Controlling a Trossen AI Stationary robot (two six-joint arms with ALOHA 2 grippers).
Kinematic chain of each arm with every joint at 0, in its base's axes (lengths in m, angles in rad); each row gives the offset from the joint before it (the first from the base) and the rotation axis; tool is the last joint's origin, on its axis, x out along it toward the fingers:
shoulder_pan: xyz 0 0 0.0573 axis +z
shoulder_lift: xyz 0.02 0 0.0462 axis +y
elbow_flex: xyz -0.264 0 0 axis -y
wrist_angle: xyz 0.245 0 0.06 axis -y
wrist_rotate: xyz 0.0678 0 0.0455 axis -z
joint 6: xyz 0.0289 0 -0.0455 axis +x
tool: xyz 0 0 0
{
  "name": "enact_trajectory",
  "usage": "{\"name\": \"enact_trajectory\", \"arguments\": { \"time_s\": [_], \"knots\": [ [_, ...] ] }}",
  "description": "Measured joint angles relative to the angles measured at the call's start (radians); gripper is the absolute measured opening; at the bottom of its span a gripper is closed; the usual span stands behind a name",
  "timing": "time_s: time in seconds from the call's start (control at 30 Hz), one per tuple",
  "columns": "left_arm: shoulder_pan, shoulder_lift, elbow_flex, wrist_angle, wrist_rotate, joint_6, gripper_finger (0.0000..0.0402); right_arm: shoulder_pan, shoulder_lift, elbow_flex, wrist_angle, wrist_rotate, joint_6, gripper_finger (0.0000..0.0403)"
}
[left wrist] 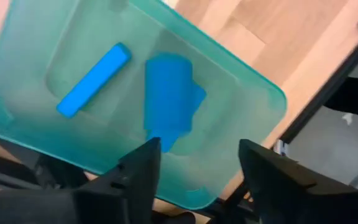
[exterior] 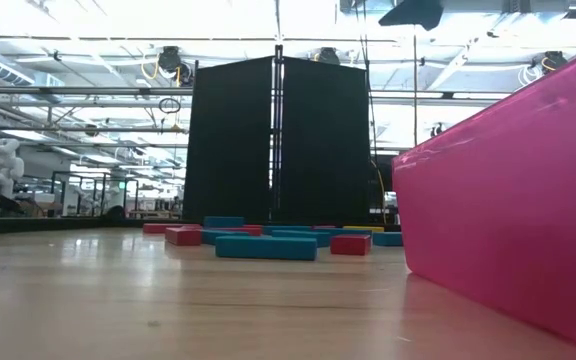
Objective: Sort blocks
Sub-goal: Put the blue block into the blue bin
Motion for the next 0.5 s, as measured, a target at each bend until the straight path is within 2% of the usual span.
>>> {"name": "enact_trajectory", "arguments": {
  "time_s": [0.17, 0.27, 0.4, 0.5],
  "knots": [
    [0.001, 0.0, 0.0, 0.029, 0.012, -0.005, 0.0297, -0.022, 0.072, 0.0, -0.009, 0.007, -0.002, 0.0338],
    [0.016, 0.0, 0.0, 0.046, 0.009, -0.03, 0.0328, -0.039, 0.14, 0.0, -0.085, 0.078, -0.034, 0.0338],
    [0.046, -0.001, 0.0, 0.087, -0.066, -0.015, 0.0341, -0.064, 0.275, 0.0, -0.282, 0.124, -0.152, 0.0338],
    [0.07, -0.002, 0.0, 0.09, -0.133, 0.002, 0.0342, -0.05, 0.381, 0.0, -0.367, 0.05, -0.237, 0.0338]
  ]
}}
